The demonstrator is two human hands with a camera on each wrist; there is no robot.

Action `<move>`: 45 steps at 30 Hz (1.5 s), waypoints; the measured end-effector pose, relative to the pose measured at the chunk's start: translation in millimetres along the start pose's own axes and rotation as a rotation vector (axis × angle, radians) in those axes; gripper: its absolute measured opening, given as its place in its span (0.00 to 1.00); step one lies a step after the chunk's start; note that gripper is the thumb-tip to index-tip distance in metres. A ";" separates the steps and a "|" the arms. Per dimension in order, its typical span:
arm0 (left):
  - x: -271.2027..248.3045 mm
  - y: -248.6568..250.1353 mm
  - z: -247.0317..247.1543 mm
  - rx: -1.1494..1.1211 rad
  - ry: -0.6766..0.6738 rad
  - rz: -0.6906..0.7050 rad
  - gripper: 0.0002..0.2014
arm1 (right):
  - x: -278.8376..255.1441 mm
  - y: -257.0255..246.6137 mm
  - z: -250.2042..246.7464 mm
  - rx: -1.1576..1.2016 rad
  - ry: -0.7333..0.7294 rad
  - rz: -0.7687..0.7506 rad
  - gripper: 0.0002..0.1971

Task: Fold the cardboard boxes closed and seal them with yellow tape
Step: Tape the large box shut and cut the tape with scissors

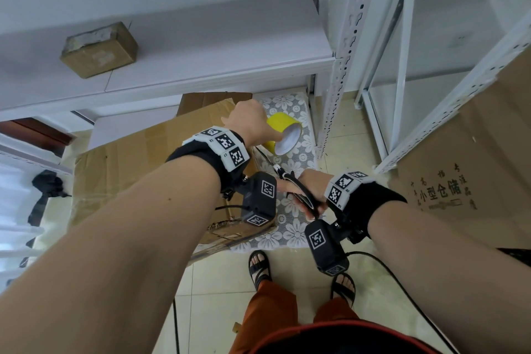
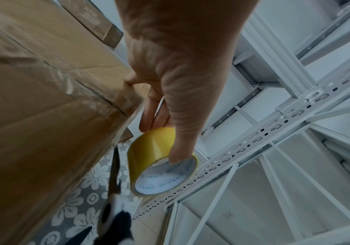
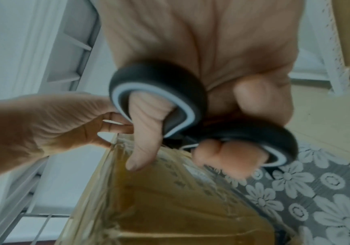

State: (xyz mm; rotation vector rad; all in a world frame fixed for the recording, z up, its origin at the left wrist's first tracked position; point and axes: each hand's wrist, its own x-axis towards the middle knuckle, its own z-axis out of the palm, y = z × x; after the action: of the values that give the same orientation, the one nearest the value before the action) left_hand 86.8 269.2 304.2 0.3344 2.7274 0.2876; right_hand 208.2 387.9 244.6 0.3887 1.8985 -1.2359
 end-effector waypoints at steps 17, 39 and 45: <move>-3.0 -24.5 -23.9 -0.634 0.151 -0.161 0.22 | -0.2 -3.5 -2.8 0.202 -0.187 0.118 0.31; -29.0 -52.9 -9.6 -1.015 0.188 -0.203 0.17 | -19.3 -5.5 -18.4 -0.015 -0.080 0.186 0.22; -30.5 -59.6 -10.9 -1.317 0.172 -0.255 0.12 | -12.9 -34.1 -10.4 0.601 0.155 -0.047 0.09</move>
State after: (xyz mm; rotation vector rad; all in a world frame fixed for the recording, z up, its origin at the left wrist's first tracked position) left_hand 98.6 202.7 310.0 -0.4148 2.0717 1.8862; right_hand 189.7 383.0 277.4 0.7739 1.6324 -1.8485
